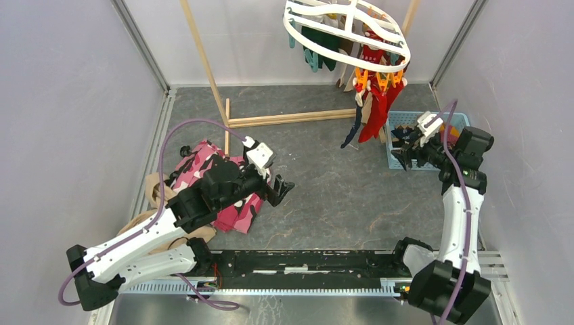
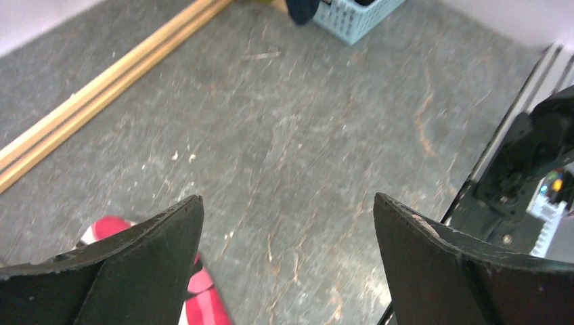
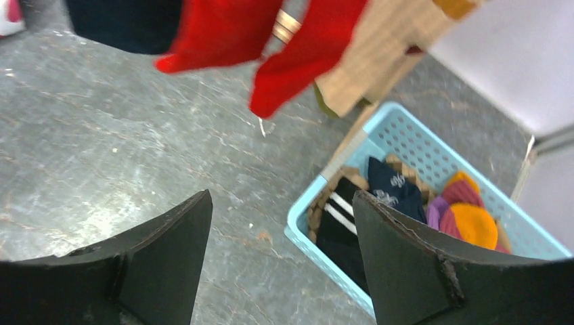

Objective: Clip the socks to the hanger
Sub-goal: Clamp the sock onto the hanger, then pick up the sock from the bin.

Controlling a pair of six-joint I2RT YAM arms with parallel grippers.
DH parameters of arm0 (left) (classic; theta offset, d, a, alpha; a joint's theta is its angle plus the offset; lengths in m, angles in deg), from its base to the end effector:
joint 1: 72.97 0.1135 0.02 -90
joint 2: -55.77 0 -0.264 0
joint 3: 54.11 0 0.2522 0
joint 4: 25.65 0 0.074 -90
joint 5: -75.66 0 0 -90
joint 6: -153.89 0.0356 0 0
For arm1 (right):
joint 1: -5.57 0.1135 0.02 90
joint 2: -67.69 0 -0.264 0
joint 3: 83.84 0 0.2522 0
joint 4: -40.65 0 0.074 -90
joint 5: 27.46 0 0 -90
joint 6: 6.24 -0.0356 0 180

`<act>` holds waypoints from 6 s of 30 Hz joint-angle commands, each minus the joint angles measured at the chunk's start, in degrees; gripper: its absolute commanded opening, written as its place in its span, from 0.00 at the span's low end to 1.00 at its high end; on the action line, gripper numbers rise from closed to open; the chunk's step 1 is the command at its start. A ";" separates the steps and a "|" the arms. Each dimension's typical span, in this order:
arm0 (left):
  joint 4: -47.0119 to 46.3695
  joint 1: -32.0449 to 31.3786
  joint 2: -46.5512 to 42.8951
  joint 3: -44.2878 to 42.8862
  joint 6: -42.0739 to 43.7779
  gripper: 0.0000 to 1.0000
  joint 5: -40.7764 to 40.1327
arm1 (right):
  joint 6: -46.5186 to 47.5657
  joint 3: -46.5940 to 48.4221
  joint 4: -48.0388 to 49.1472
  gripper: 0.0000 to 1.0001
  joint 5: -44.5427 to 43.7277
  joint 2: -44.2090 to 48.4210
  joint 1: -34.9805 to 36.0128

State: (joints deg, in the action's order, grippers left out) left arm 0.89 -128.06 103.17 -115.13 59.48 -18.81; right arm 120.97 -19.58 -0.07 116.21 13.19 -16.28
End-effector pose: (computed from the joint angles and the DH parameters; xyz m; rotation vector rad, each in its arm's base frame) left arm 0.1128 -0.1568 0.3427 0.7380 1.6926 -0.6670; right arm 0.1933 -0.0466 0.3223 -0.7590 1.7320 0.2929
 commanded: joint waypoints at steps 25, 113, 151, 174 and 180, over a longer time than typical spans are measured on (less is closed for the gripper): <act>5.90 14.53 6.37 2.01 4.85 1.00 3.23 | -5.86 17.92 5.97 0.56 -31.21 -34.60 -2.88; -36.68 20.80 2.33 17.39 -22.04 0.98 37.56 | -9.08 -4.05 3.28 0.00 4.12 -12.85 -1.03; -61.86 -7.49 53.53 1.52 -30.91 0.66 4.65 | -37.12 -20.62 28.72 0.02 13.13 -6.04 17.10; -58.26 0.90 30.14 15.72 -51.68 0.02 16.81 | 8.28 -7.46 -5.35 0.66 12.63 -1.06 17.31; -56.36 6.55 22.24 18.83 -66.41 0.02 18.94 | 56.27 0.21 -34.55 0.87 18.03 0.64 17.36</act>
State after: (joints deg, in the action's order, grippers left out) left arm -55.19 -123.95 129.88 -97.67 6.59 -2.14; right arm 143.07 -24.30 -14.43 130.14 12.16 0.71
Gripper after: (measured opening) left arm 0.036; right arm 0.819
